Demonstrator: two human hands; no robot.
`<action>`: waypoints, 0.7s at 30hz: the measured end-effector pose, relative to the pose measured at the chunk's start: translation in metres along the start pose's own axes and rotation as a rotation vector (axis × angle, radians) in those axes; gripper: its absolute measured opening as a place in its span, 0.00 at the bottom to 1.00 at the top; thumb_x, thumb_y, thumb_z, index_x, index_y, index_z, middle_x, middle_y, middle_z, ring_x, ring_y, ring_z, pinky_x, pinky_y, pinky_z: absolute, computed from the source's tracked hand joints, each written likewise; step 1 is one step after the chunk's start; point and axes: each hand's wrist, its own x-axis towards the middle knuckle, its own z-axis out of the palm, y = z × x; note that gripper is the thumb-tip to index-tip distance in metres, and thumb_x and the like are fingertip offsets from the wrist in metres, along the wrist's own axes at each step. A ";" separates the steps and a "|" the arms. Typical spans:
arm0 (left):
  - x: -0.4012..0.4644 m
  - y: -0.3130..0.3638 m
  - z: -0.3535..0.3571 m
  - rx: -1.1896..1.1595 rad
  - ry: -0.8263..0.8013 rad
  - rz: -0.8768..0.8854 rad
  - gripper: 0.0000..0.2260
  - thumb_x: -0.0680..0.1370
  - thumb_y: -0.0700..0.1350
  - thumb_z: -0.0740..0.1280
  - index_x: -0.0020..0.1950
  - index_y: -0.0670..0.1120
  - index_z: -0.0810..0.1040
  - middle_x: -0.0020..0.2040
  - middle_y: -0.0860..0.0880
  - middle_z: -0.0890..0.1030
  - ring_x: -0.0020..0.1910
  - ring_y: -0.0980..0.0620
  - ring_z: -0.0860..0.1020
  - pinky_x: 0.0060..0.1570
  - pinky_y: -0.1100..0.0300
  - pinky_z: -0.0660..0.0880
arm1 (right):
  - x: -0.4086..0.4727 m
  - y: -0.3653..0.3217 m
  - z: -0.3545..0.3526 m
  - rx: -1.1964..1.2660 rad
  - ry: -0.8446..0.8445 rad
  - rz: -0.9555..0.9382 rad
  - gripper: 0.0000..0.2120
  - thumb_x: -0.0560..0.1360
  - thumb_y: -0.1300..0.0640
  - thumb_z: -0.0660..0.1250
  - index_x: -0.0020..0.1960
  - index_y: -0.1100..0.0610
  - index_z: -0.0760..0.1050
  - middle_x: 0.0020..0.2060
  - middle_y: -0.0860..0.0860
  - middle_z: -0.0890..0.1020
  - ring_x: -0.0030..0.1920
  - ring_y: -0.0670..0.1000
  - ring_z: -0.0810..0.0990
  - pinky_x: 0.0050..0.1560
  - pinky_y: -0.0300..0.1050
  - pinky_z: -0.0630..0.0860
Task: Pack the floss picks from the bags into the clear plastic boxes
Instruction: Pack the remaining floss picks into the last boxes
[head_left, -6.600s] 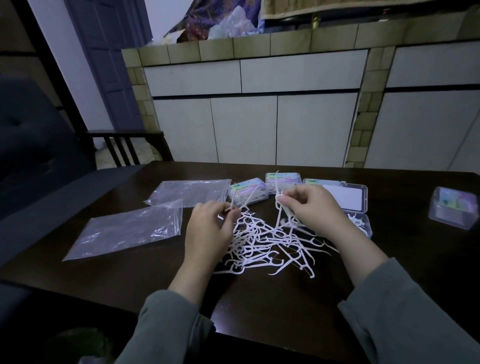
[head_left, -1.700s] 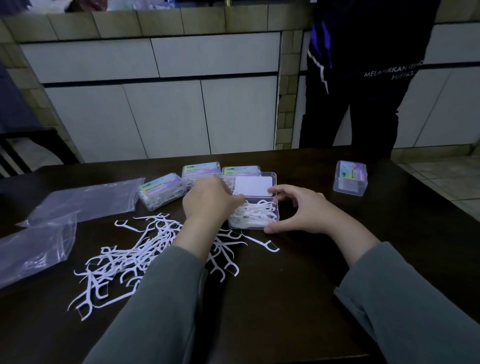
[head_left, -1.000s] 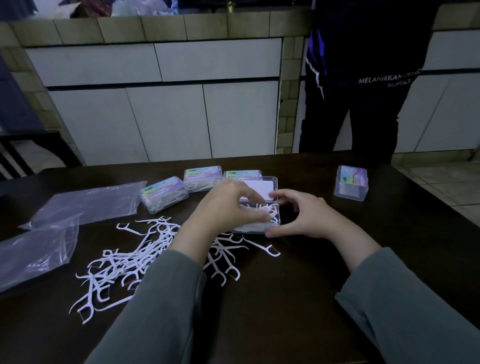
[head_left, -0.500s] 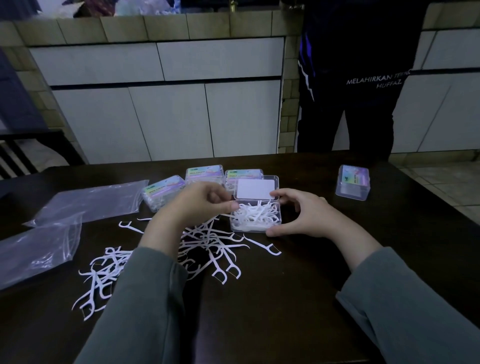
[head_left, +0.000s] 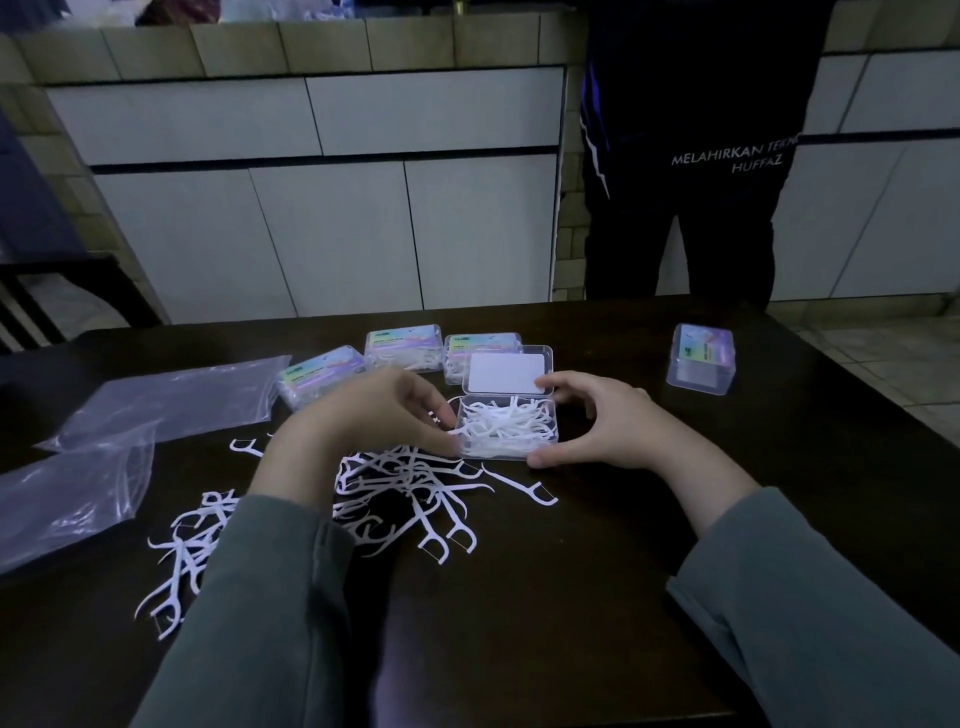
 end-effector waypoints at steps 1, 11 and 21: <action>0.000 0.000 0.000 -0.017 0.028 0.010 0.07 0.70 0.51 0.76 0.45 0.53 0.83 0.37 0.56 0.84 0.39 0.58 0.79 0.37 0.62 0.74 | 0.000 0.000 0.000 0.001 -0.001 0.001 0.43 0.62 0.37 0.77 0.72 0.41 0.63 0.62 0.40 0.75 0.65 0.49 0.69 0.70 0.55 0.59; 0.017 0.024 0.038 -0.260 0.295 0.400 0.05 0.77 0.48 0.68 0.42 0.53 0.82 0.44 0.60 0.83 0.46 0.52 0.81 0.51 0.52 0.79 | 0.000 -0.001 0.000 0.023 -0.018 0.005 0.42 0.61 0.38 0.77 0.71 0.40 0.63 0.61 0.40 0.75 0.65 0.47 0.69 0.70 0.57 0.62; 0.031 0.038 0.048 0.378 0.284 0.238 0.09 0.76 0.56 0.69 0.54 0.59 0.83 0.54 0.54 0.82 0.50 0.53 0.78 0.49 0.58 0.75 | 0.000 0.001 0.000 0.050 -0.020 -0.007 0.42 0.60 0.38 0.78 0.70 0.39 0.65 0.55 0.36 0.73 0.61 0.45 0.68 0.69 0.57 0.64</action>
